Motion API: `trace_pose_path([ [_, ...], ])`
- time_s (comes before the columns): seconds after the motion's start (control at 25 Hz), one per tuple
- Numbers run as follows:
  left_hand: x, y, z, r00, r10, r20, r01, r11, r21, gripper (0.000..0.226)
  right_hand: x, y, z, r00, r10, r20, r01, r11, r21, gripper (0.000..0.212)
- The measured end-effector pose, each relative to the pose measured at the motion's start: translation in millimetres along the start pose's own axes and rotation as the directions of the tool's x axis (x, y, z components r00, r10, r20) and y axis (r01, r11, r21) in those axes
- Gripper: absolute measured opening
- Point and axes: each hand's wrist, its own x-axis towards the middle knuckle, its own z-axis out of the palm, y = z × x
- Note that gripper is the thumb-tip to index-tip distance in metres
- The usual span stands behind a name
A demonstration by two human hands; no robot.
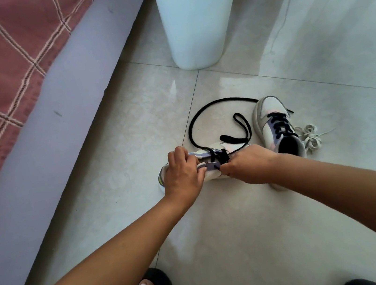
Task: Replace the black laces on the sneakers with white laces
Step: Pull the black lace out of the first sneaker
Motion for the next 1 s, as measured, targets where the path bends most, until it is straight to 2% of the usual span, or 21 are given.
trace_pose_path([
  [0.12,2,-1,0,1.0,-0.028,-0.008,0.029,1.0,0.001,0.026,8,-17,-1,0.972,0.233,-0.011,-0.231,0.968,0.097,0.032],
  [0.24,2,-1,1,0.998,-0.061,-0.013,0.06,0.998,-0.024,0.024,19,-30,8,0.952,0.304,-0.016,-0.299,0.943,0.145,0.023],
  [0.32,3,-1,1,0.996,-0.085,-0.016,0.084,0.996,-0.037,0.023,14,-24,6,0.976,0.218,-0.019,-0.216,0.973,0.081,0.024],
  [0.44,5,-2,1,0.998,-0.057,-0.003,0.057,0.998,-0.019,0.027,0,-11,4,0.995,-0.075,0.068,0.082,0.991,-0.108,0.027],
  [0.48,5,-3,1,1.0,-0.03,-0.008,0.03,0.999,-0.013,0.03,0,-8,2,0.995,-0.067,0.081,0.078,0.987,-0.143,0.026],
  [0.56,5,-3,1,1.0,-0.001,-0.017,0.0,1.0,-0.027,0.033,4,-12,-2,0.994,0.11,0.012,-0.111,0.994,0.015,0.027],
  [0.64,4,-4,1,1.0,-0.003,-0.024,0.002,0.999,-0.032,0.032,19,-23,-4,0.946,0.322,0.029,-0.321,0.924,0.208,0.032],
  [0.72,4,-4,1,0.999,-0.026,-0.018,0.026,0.999,-0.027,0.03,31,-28,-6,0.931,0.366,0.011,-0.355,0.895,0.272,0.027],
  [0.8,5,-5,2,0.999,-0.04,0.0,0.04,0.999,-0.035,0.026,27,-28,-7,0.959,0.281,0.033,-0.281,0.932,0.23,0.027],
  [0.84,5,-5,3,0.999,-0.051,0.008,0.052,0.998,-0.045,0.025,20,-24,-5,0.981,0.172,0.089,-0.184,0.969,0.163,0.027],
  [0.92,5,-5,2,0.998,-0.06,0.025,0.061,0.998,-0.035,0.027,6,-23,1,0.947,-0.039,0.318,0.039,0.999,0.005,0.025],
  [0.96,6,-4,3,0.999,-0.044,0.022,0.044,0.999,-0.017,0.029,1,-24,6,0.926,-0.053,0.374,0.071,0.997,-0.035,0.023],
  [1.0,7,-4,3,1.0,-0.025,0.015,0.025,1.0,-0.002,0.032,0,-25,5,0.943,-0.008,0.334,0.014,1.0,-0.016,0.02],
])
